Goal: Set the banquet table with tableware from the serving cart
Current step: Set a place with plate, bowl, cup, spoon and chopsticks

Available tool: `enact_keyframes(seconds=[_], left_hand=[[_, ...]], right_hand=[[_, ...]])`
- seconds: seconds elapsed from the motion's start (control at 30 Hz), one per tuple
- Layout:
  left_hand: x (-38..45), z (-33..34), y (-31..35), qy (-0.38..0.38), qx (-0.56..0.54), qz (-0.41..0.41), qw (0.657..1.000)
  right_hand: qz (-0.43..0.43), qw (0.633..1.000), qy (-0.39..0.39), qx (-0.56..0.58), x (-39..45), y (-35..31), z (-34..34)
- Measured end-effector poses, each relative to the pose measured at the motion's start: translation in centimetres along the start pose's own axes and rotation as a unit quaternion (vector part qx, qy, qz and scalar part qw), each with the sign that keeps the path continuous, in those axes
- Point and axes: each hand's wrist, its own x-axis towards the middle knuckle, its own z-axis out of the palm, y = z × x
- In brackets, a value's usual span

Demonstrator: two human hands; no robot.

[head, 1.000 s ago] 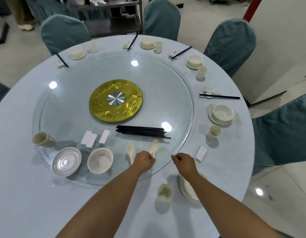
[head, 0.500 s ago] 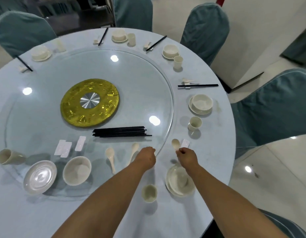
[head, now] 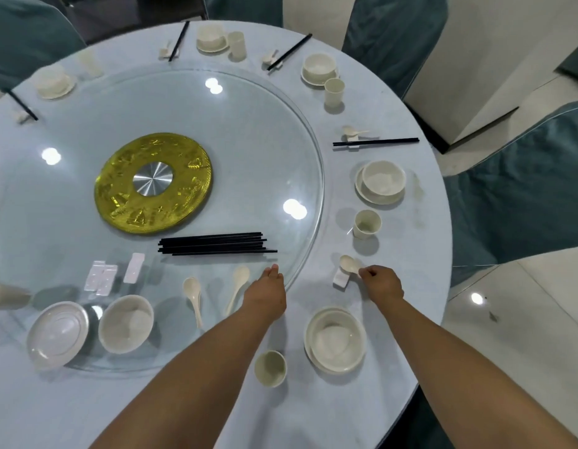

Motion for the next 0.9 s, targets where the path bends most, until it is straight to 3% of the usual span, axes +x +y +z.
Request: enact_keyframes(seconds=[0.5,0.7,0.9], left_hand=[[0.1,-0.1,-0.3,-0.056,0.050,-0.011,0.997],[-0.6,0.3,-0.6,-0.051,0.075,-0.005,0.996],[-1.9,1.0,-1.6,-0.037,0.068,0.001,0.997]], right_hand=[[-0.028,0.999,0.007,-0.018,1.2,-0.1,0.7],[-0.072,0.991,0.047,-0.106,0.6,0.4,0.6],[-0.179,0.949,0.128,-0.224,-1.4,-0.4,0.9]])
